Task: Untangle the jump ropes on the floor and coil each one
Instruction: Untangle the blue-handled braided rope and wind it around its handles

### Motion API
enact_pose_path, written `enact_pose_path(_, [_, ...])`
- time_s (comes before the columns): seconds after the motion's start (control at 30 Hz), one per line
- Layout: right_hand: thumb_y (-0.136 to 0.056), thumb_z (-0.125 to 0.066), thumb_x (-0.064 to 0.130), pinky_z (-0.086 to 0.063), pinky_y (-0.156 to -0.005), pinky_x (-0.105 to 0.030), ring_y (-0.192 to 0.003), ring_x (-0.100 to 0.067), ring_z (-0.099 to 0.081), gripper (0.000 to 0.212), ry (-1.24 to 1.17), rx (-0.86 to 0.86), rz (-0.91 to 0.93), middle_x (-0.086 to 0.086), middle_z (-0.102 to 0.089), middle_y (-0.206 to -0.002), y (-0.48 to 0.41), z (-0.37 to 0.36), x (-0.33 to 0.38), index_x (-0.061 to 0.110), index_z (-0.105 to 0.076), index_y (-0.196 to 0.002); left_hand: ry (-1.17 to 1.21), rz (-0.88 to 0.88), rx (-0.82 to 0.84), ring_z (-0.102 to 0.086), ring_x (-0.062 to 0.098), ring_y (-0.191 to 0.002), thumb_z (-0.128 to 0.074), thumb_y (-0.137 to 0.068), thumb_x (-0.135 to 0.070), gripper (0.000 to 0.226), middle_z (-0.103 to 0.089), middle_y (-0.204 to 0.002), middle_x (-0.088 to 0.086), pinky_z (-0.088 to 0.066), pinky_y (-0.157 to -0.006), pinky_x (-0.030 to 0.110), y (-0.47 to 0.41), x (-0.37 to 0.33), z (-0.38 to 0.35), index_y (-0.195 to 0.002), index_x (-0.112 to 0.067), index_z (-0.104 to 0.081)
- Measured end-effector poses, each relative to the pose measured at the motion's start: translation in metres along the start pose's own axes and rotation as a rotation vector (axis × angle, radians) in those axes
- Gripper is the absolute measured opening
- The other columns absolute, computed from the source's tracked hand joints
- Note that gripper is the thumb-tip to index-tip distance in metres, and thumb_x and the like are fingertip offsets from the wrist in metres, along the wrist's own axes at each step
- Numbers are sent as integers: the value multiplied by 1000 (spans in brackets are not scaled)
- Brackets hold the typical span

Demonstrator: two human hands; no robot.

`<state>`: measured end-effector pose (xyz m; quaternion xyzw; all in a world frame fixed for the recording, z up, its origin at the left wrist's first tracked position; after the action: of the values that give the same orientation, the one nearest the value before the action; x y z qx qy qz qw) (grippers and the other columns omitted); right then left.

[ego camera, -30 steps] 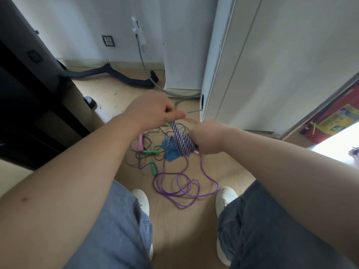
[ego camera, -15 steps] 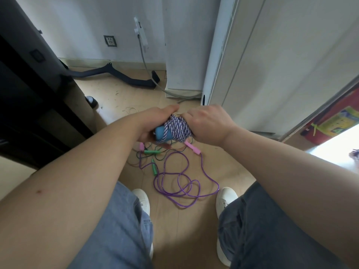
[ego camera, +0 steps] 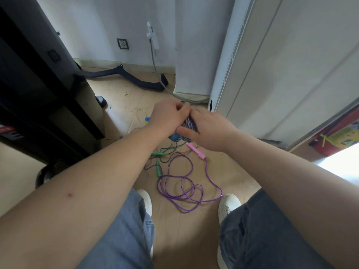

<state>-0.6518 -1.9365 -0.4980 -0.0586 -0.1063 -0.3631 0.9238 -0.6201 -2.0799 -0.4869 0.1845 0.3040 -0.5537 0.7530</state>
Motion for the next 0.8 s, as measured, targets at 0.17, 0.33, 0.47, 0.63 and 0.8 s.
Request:
enact_pose_path(0.17, [-95,-15,72,-53,-71,-39,-92,-22,-62,68,128,-62,59,2,-59,-113,5,5,0,25,-50,-130,156,103,3,-57,18,-68,-45,-102,-42,49,-60,-65,-2,-38,-67,32,6,-1,-7,-59,-23,-55])
enact_pose_path(0.33, [-101,-16,46,-38,-57,-33,-78,-23,-60,45,192,-201,59,6,-62,-88,8,13,0,28,-57,-96,560,381,-39,-66,28,-95,-40,-102,-44,40,-70,-96,10,-54,-92,44,7,-3,-8,-83,-19,-63])
enact_pose_path(0.47, [-101,-21,42,-28,-54,-30,-68,-24,-54,40,150,-303,-81,5,-56,-78,7,22,-1,24,-54,-87,839,614,168,-68,28,-97,-36,-103,-45,40,-71,-111,15,-57,-89,43,11,-5,-3,-103,-16,-63])
enact_pose_path(0.63, [-104,-27,41,-21,-53,-31,-68,-21,-42,35,88,-373,-228,5,-49,-81,6,29,-11,24,-55,-94,974,609,303,-68,28,-83,-46,-104,-40,37,-71,-93,16,-58,-91,44,19,-13,-4,-103,-9,-67])
enact_pose_path(0.8, [-105,-31,39,-33,-65,-32,-81,-26,-52,39,22,-350,-202,4,-51,-87,3,25,-20,20,-64,-107,1016,473,273,-72,26,-82,-49,-105,-23,17,-69,-111,18,-62,-82,44,10,-9,-3,-118,-18,-59])
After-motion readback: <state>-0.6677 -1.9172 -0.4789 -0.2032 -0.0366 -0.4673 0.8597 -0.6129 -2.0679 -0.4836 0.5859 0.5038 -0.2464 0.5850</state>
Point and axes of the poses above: each hand's wrist, its own y-axis away from the middle knuckle, its own z-axis out of the back of the hand, x = y × z, the point moved 1 cm from there along -y, towards the middle knuckle
